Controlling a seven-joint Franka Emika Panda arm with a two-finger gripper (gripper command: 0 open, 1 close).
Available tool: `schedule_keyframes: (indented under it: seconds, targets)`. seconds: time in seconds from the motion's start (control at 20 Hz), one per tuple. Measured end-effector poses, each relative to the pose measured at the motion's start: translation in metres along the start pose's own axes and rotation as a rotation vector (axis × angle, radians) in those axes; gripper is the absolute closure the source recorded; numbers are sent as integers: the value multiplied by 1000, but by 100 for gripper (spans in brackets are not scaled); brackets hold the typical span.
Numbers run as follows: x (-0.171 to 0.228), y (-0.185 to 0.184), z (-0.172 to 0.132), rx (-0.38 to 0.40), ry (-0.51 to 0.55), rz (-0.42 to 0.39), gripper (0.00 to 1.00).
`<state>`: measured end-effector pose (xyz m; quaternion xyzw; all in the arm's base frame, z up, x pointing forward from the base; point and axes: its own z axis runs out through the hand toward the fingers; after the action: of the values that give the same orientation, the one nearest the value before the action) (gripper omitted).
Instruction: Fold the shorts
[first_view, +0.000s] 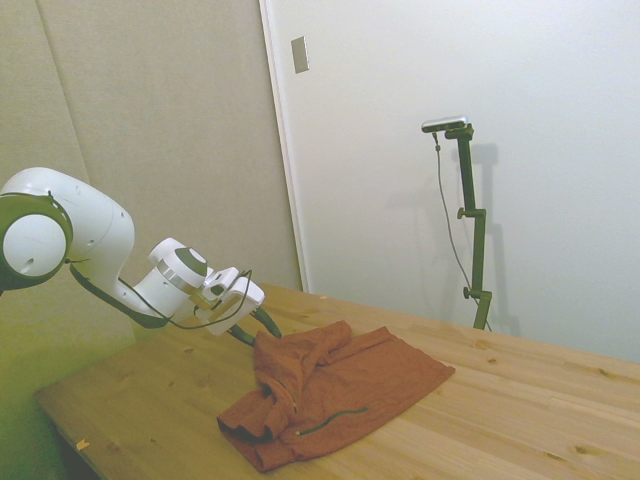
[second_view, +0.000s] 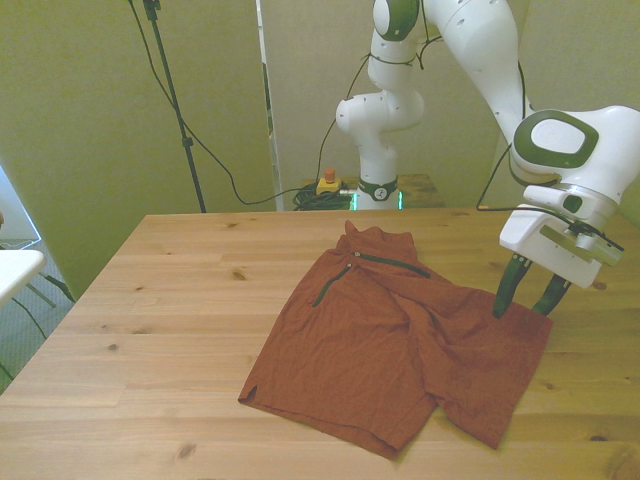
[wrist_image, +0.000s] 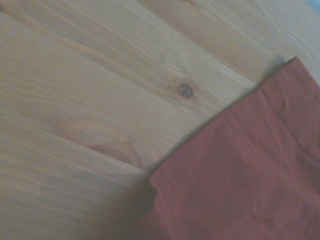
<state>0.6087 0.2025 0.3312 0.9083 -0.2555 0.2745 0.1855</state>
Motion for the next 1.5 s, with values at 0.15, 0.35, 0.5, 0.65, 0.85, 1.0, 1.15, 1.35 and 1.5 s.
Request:
schedule_keyframes:
  seconds: [0.15, 0.35, 0.5, 0.65, 0.85, 1.0, 1.15, 1.35, 1.5]
  targets:
    - [0, -2, 1, 5, -13, 8, 100]
    - [0, -3, 4, 13, -18, 8, 100]
    - [0, -2, 8, 13, -19, 9, 100]
    - [-2, -4, 9, 19, -21, 6, 100]
    - [-4, -5, 10, 19, -23, 3, 100]
    - [-4, -5, 12, 18, -25, 2, 100]
    - [-4, -4, 11, 18, -24, 2, 100]
    - [-3, -2, 11, 17, -24, 6, 100]
    - [3, 7, 10, 12, -18, 17, 100]
